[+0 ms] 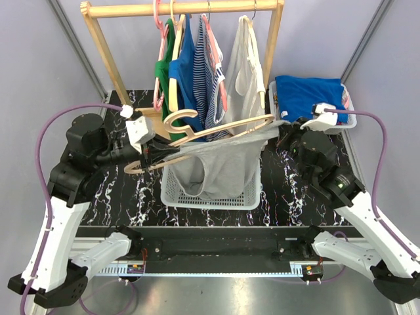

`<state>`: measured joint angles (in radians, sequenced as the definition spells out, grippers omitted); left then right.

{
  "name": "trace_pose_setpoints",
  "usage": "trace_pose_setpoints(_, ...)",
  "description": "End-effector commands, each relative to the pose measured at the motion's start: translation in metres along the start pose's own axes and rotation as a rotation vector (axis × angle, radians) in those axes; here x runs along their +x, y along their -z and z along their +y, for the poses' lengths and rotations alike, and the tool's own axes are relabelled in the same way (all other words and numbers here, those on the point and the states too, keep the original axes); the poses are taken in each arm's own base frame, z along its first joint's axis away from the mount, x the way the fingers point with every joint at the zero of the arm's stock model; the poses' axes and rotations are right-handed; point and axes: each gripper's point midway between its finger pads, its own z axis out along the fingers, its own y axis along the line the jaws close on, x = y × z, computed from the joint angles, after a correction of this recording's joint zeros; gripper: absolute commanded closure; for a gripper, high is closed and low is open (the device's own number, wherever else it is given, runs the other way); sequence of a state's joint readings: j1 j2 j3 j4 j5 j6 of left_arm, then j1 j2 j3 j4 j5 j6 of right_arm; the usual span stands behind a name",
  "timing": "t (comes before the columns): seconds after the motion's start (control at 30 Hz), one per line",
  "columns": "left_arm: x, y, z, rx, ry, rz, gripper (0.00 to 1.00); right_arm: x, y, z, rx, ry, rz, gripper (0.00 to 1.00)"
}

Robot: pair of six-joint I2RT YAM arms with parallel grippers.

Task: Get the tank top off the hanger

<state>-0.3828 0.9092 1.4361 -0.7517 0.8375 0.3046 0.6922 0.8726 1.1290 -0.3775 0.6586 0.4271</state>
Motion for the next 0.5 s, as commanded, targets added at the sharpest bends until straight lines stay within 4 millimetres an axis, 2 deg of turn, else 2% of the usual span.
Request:
trace_pose_setpoints(0.0,-0.037,0.013,-0.004,-0.020,-0.033,-0.080,1.00,0.022,-0.011,-0.032,0.131,0.027,0.035,1.00)
trace_pose_setpoints(0.13,-0.045,0.006,0.003,-0.021,-0.016,-0.109,1.00,0.047,-0.014,-0.007,-0.014,0.031,0.116,1.00)
trace_pose_setpoints(0.17,-0.047,0.005,0.005,-0.025,-0.013,-0.115,1.00,0.048,-0.013,0.000,-0.053,0.028,0.121,0.96)
trace_pose_setpoints(0.2,-0.046,0.003,0.010,-0.041,-0.001,-0.114,1.00,0.054,-0.012,0.012,-0.130,0.030,0.137,0.88)
trace_pose_setpoints(0.23,-0.049,0.002,0.014,-0.052,-0.011,-0.121,1.00,0.051,-0.006,0.018,-0.177,0.026,0.129,0.77)
trace_pose_setpoints(0.27,-0.050,0.001,0.017,-0.060,-0.013,-0.121,1.00,0.055,-0.002,0.024,-0.231,0.045,0.139,0.58)
trace_pose_setpoints(0.37,-0.047,-0.003,0.026,-0.078,-0.003,-0.108,1.00,0.044,0.010,0.039,-0.331,0.061,0.108,0.35)
trace_pose_setpoints(0.4,-0.047,-0.005,0.026,-0.074,-0.004,-0.106,1.00,0.046,0.012,0.040,-0.342,0.076,0.124,0.23)
trace_pose_setpoints(0.47,-0.047,-0.007,0.027,-0.071,0.002,-0.105,1.00,0.046,0.018,0.043,-0.371,0.098,0.134,0.20)
